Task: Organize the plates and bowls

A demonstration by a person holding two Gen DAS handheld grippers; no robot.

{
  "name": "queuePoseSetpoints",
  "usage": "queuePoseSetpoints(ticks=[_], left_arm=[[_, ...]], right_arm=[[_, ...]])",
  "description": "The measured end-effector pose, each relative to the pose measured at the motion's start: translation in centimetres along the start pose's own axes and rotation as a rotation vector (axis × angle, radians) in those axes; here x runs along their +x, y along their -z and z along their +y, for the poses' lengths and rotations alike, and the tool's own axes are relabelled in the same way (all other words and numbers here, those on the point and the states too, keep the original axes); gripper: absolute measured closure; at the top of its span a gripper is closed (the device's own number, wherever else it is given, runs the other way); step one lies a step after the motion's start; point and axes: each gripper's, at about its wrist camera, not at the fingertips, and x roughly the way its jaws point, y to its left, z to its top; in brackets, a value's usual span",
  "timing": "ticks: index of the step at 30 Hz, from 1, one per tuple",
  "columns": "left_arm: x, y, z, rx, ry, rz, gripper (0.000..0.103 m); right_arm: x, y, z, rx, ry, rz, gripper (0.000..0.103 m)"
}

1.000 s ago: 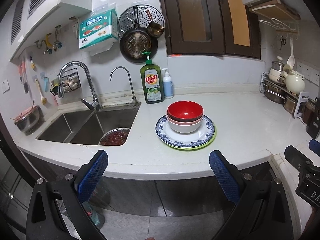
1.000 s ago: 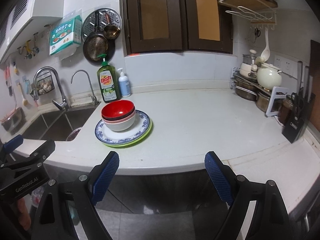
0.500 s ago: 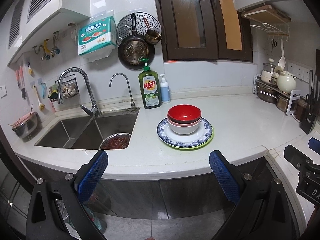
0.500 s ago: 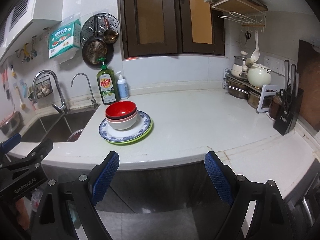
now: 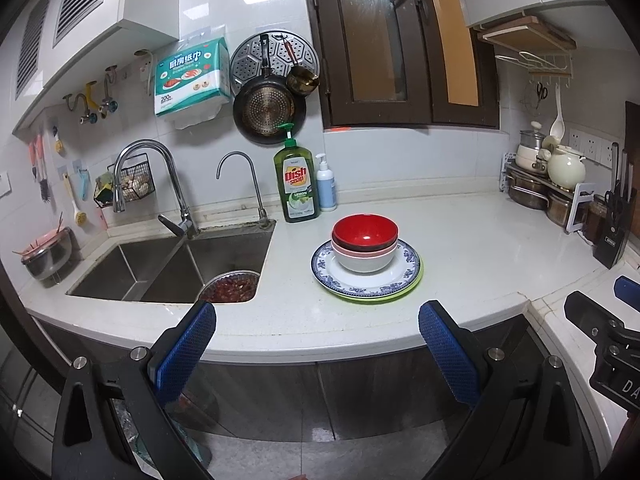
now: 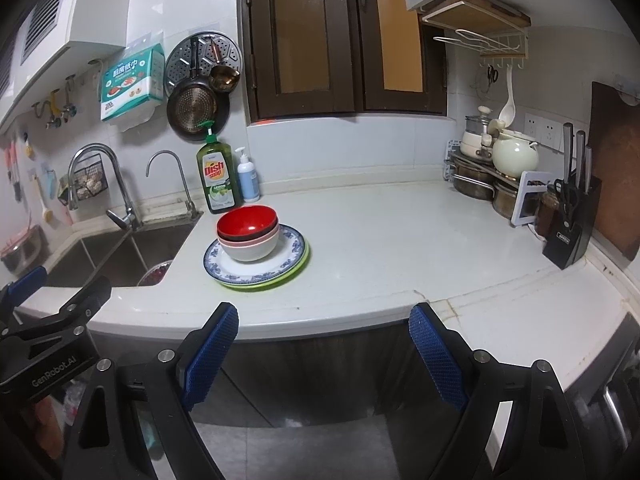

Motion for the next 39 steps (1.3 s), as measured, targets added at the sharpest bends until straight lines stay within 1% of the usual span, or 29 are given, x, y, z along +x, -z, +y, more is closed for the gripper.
queuePoseSetpoints(ticks=[39], left_arm=[[-0.52,-0.34,-0.63,0.004,-0.01,-0.016,0.0]], right_arm=[[-0.57,-0.29,-0.61,-0.002,-0.004,-0.011,0.015]])
